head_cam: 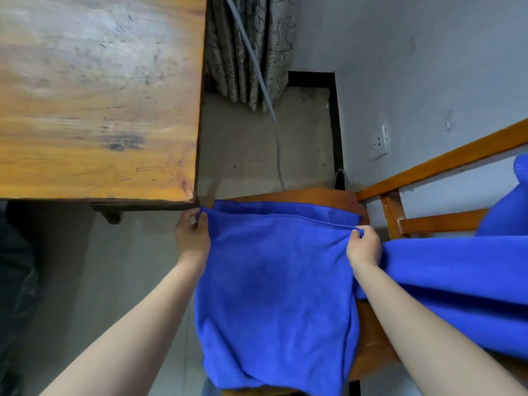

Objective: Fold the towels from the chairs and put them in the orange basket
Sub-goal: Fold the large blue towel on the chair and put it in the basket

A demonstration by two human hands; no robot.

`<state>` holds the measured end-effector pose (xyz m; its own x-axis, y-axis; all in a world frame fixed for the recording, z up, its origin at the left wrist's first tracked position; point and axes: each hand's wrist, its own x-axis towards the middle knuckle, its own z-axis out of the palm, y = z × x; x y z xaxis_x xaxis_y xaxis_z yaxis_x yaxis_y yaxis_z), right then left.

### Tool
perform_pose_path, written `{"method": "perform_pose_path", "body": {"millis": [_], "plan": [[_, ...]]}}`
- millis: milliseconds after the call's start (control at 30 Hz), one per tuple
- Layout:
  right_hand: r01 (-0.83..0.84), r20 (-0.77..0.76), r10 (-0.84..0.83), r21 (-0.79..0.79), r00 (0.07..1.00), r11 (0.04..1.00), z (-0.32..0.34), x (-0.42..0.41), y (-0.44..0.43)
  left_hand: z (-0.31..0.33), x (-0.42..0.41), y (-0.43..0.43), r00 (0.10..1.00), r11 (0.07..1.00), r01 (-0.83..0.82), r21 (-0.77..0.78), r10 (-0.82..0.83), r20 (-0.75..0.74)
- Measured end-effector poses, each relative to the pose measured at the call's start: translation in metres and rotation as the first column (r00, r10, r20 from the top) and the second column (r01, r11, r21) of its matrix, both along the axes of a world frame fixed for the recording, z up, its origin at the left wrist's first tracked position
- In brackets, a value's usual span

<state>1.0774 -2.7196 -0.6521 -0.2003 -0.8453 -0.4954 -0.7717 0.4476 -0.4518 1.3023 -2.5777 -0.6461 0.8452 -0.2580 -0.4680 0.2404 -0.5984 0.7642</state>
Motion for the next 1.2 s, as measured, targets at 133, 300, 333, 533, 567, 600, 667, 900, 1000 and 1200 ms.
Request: {"method": "perform_pose_path", "body": {"millis": [133, 300, 333, 533, 567, 600, 667, 900, 1000, 1200], "plan": [[-0.026, -0.033, 0.025, -0.011, 0.999, 1.0, -0.018, 0.004, -0.016, -0.019, 0.011, -0.01, 1.0, 0.999, 0.019, 0.047, -0.02, 0.014], [-0.061, -0.162, 0.053, -0.04, 0.985, 0.997, -0.038, 0.002, -0.042, -0.034, 0.021, -0.022, 0.997, 0.993, 0.062, 0.106, -0.066, 0.042], [-0.071, -0.176, 0.063, -0.039, 0.982, 0.997, -0.042, 0.002, -0.047, -0.036, 0.021, -0.025, 0.995, 0.99, 0.078, 0.122, -0.084, 0.049], [-0.132, -0.146, 0.127, -0.022, 0.981, 0.991, -0.059, -0.003, -0.055, -0.052, 0.018, -0.038, 0.991, 0.969, 0.134, 0.205, -0.137, 0.001], [-0.148, -0.157, 0.142, -0.022, 0.977, 0.989, -0.059, -0.004, -0.056, -0.053, 0.018, -0.039, 0.988, 0.966, 0.15, 0.212, -0.155, 0.007], [-0.17, -0.173, 0.163, -0.025, 0.971, 0.985, -0.059, -0.004, -0.055, -0.053, 0.018, -0.04, 0.985, 0.962, 0.165, 0.219, -0.173, 0.018], [-0.235, -0.21, 0.223, -0.033, 0.952, 0.971, -0.056, -0.004, -0.055, -0.054, 0.018, -0.044, 0.979, 0.954, 0.186, 0.234, -0.2, 0.038], [-0.569, -0.421, 0.539, 0.062, 0.73, 0.82, -0.048, -0.009, -0.049, -0.065, 0.029, -0.04, 0.876, 0.823, 0.451, 0.346, -0.482, 0.003], [-0.651, -0.442, 0.635, 0.14, 0.633, 0.746, -0.05, -0.017, -0.043, -0.063, 0.029, -0.038, 0.821, 0.767, 0.542, 0.343, -0.571, -0.019], [-0.745, -0.528, 0.714, 0.209, 0.46, 0.634, -0.042, -0.011, -0.045, -0.056, 0.028, -0.041, 0.811, 0.769, 0.528, 0.361, -0.582, 0.055]]}}
